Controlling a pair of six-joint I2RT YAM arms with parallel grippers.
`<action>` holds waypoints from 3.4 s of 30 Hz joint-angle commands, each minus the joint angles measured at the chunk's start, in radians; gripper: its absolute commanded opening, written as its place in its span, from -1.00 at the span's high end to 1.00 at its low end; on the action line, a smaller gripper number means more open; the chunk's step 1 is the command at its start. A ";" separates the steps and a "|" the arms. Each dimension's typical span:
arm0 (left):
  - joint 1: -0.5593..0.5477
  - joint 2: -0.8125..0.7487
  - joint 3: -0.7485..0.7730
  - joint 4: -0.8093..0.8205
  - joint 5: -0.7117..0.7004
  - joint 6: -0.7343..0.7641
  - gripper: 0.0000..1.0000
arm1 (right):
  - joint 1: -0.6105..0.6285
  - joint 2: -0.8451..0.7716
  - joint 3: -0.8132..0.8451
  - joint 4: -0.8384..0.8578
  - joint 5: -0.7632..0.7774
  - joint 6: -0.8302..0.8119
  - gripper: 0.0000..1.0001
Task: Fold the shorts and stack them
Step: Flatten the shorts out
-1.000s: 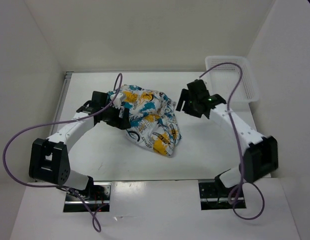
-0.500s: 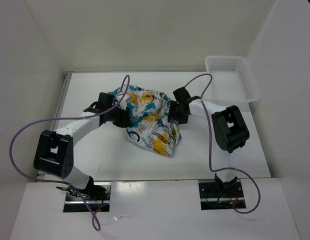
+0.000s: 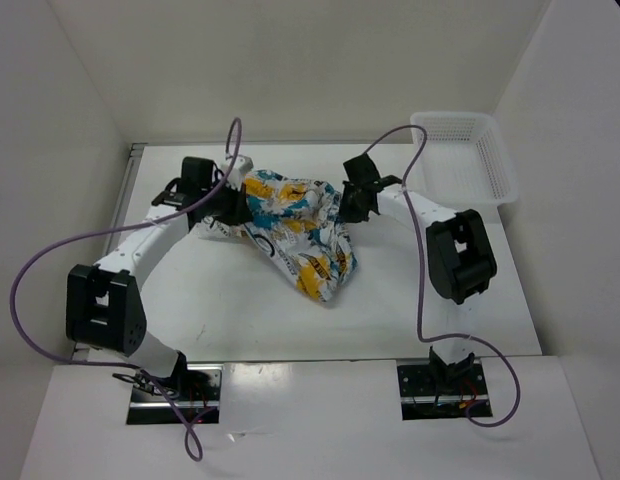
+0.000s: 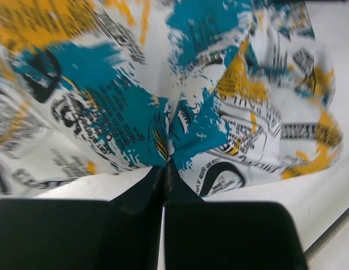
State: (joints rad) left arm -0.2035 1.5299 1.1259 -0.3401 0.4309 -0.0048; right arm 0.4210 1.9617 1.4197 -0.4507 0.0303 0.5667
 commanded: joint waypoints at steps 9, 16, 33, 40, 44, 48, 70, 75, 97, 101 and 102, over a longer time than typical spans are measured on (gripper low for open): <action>0.182 -0.082 0.519 -0.201 0.026 0.005 1.00 | -0.002 -0.403 0.202 -0.180 0.013 -0.024 1.00; 0.234 -0.084 0.607 -0.115 0.115 0.005 1.00 | -0.043 -0.699 0.004 -0.152 -0.006 0.045 1.00; 0.225 0.080 0.361 -0.114 0.078 0.005 0.00 | -0.055 -0.520 -0.200 -0.045 0.025 0.072 0.03; 0.234 -0.062 -0.070 -0.154 0.019 0.005 -0.27 | 0.035 -0.359 -0.128 -0.051 -0.118 0.047 -0.35; 0.196 -0.100 -0.173 -0.123 0.032 0.005 -0.17 | 0.045 -0.256 -0.087 -0.020 -0.285 0.058 -0.42; 0.106 -0.067 -0.160 -0.123 0.052 0.005 0.64 | 0.056 -0.175 -0.076 0.013 -0.314 0.079 -0.21; -0.135 0.240 -0.040 0.160 0.086 0.005 -0.28 | 0.056 -0.041 0.008 0.060 -0.282 0.128 1.00; -0.135 0.295 0.014 0.124 0.039 0.005 0.88 | 0.056 -0.084 0.028 0.026 -0.247 0.119 1.00; -0.123 0.182 0.029 0.053 -0.015 0.005 -0.06 | 0.007 -0.222 0.084 -0.042 -0.213 0.096 1.00; -0.123 0.193 0.000 0.078 -0.083 0.005 -0.02 | -0.086 -0.265 0.074 -0.042 -0.225 0.096 1.00; -0.123 0.193 0.000 0.078 -0.092 0.005 -0.02 | -0.123 -0.265 0.074 -0.042 -0.242 0.085 1.00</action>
State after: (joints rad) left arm -0.3298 1.7252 1.1244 -0.2852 0.3782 -0.0048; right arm 0.3782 1.7866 1.4750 -0.4938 -0.2108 0.6666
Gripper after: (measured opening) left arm 0.513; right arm 0.004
